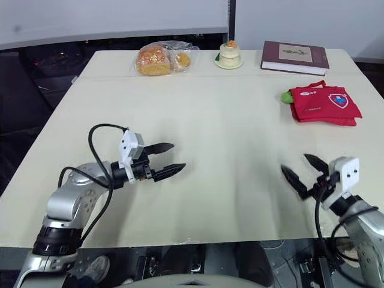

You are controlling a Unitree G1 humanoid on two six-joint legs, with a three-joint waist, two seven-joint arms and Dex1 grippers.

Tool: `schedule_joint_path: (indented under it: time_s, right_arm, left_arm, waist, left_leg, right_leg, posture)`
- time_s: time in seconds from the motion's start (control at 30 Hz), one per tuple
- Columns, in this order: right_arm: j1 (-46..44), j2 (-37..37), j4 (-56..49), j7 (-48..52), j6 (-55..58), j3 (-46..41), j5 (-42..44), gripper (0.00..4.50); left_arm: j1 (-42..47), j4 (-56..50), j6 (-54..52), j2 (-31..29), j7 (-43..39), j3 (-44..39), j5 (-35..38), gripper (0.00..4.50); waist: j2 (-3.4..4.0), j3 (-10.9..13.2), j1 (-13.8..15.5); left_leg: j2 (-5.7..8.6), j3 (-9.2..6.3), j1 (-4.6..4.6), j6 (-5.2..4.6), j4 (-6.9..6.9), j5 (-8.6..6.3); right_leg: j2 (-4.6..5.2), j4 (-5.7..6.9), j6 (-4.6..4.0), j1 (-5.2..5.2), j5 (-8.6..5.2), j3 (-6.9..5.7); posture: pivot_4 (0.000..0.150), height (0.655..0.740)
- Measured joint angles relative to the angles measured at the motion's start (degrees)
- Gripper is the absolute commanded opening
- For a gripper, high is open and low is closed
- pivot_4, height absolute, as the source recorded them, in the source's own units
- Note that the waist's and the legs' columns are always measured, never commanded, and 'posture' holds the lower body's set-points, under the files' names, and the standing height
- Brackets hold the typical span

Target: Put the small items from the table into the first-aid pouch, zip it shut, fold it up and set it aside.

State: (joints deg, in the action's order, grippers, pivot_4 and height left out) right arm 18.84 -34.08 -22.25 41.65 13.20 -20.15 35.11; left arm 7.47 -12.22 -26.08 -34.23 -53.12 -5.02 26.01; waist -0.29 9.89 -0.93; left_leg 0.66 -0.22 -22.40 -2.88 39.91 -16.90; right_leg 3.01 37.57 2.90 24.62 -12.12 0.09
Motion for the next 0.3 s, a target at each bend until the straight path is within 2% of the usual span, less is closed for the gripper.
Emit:
schedule_joint_path:
  time_s: [0.03,0.17,0.3]
  right_arm:
    - [0.2,-0.1,0.1,0.3,-0.2,-0.2,-0.1,4.47]
    - [2.6,-3.6,6.5,12.3,-7.5,-5.0,-0.7,4.47]
    - [2.2,-3.8,9.3,17.2,-10.5,-7.1,-0.2,4.47]
  left_arm:
    - [-0.2,0.0,0.0,0.0,0.0,-0.1,0.0,4.5]
    - [-9.3,-1.8,1.5,-0.2,2.4,-2.4,-0.8,4.5]
    - [-12.2,-4.3,1.6,-0.6,4.2,-3.6,-1.2,4.5]
  waist:
    - [0.0,0.0,0.1]
    - [-0.06,0.0,0.5]
    - [-0.07,0.0,1.2]
  left_leg:
    - [0.0,0.01,0.0,0.0,0.0,0.0]
    - [0.01,0.02,-0.08,-0.04,0.01,-0.03]
    - [-0.07,-0.04,-0.07,-0.02,0.08,-0.02]
  right_leg:
    - [0.01,0.0,0.0,0.0,0.0,0.0]
    - [0.12,-0.11,-0.02,0.01,0.02,0.01]
    - [0.25,-0.09,-0.25,-0.02,-0.09,0.03]
  posture:
    - [0.15,0.7289]
    - [0.15,0.7289]
    - [0.15,0.7289]
